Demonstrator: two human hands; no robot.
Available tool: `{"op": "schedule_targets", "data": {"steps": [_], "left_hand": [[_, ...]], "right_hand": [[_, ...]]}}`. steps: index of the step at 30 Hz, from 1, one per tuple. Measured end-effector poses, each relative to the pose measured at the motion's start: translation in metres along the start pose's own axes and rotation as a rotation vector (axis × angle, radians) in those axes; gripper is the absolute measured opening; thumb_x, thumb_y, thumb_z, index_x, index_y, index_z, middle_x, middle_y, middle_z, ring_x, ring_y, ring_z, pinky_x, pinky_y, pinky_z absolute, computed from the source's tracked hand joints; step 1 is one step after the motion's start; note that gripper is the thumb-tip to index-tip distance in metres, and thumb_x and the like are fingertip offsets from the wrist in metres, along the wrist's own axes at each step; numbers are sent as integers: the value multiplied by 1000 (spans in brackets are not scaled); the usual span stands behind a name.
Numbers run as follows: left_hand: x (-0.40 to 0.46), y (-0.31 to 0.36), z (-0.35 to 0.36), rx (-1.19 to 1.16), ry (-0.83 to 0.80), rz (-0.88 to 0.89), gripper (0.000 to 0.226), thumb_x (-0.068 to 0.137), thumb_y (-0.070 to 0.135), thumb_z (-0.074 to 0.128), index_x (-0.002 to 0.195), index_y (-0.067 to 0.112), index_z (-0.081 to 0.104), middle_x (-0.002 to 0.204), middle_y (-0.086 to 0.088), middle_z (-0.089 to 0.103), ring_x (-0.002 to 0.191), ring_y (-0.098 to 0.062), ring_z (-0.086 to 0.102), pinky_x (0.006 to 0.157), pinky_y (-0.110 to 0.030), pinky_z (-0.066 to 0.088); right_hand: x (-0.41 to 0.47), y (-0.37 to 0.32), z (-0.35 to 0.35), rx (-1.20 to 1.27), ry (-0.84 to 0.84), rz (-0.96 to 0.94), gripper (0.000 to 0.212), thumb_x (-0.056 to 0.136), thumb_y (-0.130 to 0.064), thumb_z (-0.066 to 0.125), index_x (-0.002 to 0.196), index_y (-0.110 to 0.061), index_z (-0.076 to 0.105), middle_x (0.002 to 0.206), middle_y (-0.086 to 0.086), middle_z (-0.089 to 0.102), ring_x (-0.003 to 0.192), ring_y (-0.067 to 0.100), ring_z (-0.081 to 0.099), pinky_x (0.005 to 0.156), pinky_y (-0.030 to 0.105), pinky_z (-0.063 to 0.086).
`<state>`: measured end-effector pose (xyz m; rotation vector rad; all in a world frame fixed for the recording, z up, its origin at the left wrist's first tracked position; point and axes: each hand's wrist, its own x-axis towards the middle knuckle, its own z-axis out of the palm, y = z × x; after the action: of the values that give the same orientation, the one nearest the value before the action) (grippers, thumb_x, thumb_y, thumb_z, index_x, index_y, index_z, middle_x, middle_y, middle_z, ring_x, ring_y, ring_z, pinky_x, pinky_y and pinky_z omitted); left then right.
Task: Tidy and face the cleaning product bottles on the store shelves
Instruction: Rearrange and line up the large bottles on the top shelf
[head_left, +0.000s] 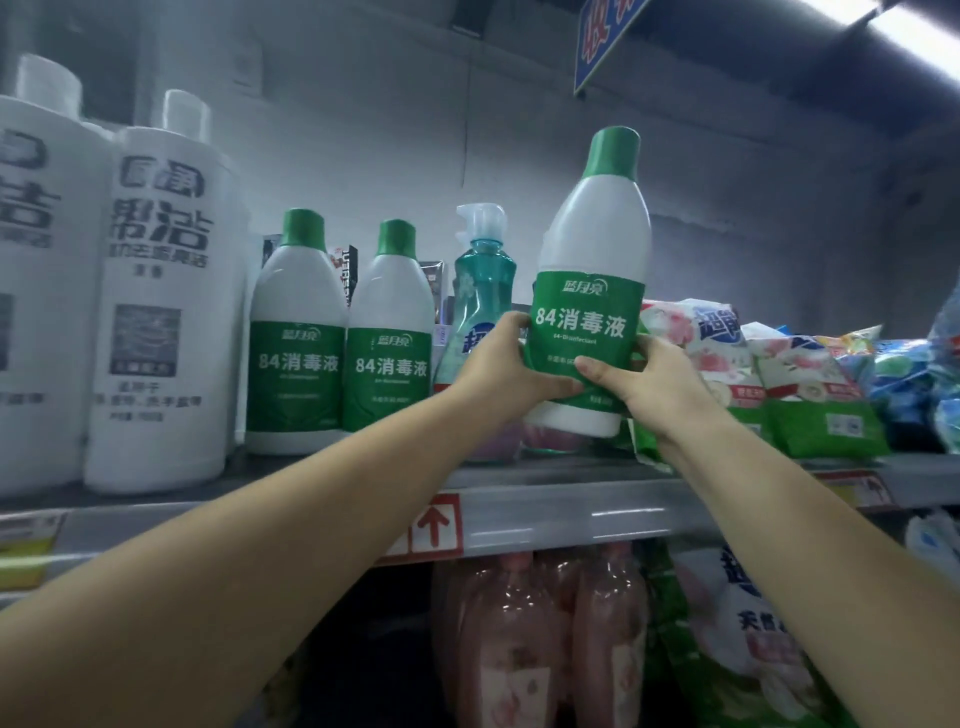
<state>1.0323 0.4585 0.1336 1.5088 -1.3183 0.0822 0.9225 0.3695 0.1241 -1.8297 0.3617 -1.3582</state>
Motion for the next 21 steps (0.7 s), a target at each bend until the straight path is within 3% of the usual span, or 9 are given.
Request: {"op": "schedule_targets", "data": {"steps": [2, 5, 11, 14, 17, 21], "left_hand": [[-7, -1, -16, 41, 54, 0, 75, 68, 24, 81, 131, 21, 40, 78, 20, 45, 69, 5, 48, 57, -11, 39], [-18, -5, -40, 92, 125, -19, 76, 67, 26, 82, 130, 23, 40, 86, 14, 54, 81, -7, 57, 70, -23, 48], [-39, -27, -80, 221, 236, -112, 66, 68, 25, 80, 121, 18, 42, 111, 0, 61, 101, -19, 59, 88, -35, 49], [-49, -40, -98, 264, 264, -154, 65, 69, 25, 79, 121, 14, 42, 115, -4, 61, 103, -21, 58, 89, -36, 49], [-55, -49, -110, 329, 270, -213, 63, 72, 26, 77, 122, 14, 40, 118, -4, 58, 104, -20, 55, 84, -28, 43], [-60, -59, -115, 430, 265, -276, 57, 76, 25, 73, 120, 13, 38, 118, -6, 55, 97, -20, 53, 79, -28, 42]], "right_hand": [[0, -7, 13, -10, -30, -24, 34, 74, -15, 75, 105, -14, 62, 110, 7, 68, 100, 22, 64, 92, 41, 51], [0, -13, 36, 26, -96, -40, 26, 72, -15, 77, 89, -23, 60, 107, 8, 68, 101, 25, 64, 95, 44, 50], [-6, -16, 94, 111, -272, -17, 33, 76, -7, 73, 106, -10, 60, 111, 14, 67, 101, 28, 65, 94, 46, 50], [-11, -15, 119, 175, -373, 10, 26, 78, -6, 70, 102, -11, 60, 109, 12, 67, 101, 27, 65, 93, 44, 51], [-13, -10, 139, 171, -441, 24, 21, 80, -9, 69, 91, -22, 57, 107, 6, 67, 102, 24, 64, 95, 44, 50], [-10, -4, 154, 138, -488, 70, 30, 78, -11, 71, 104, -15, 57, 112, 5, 67, 103, 22, 64, 95, 44, 50]]}}
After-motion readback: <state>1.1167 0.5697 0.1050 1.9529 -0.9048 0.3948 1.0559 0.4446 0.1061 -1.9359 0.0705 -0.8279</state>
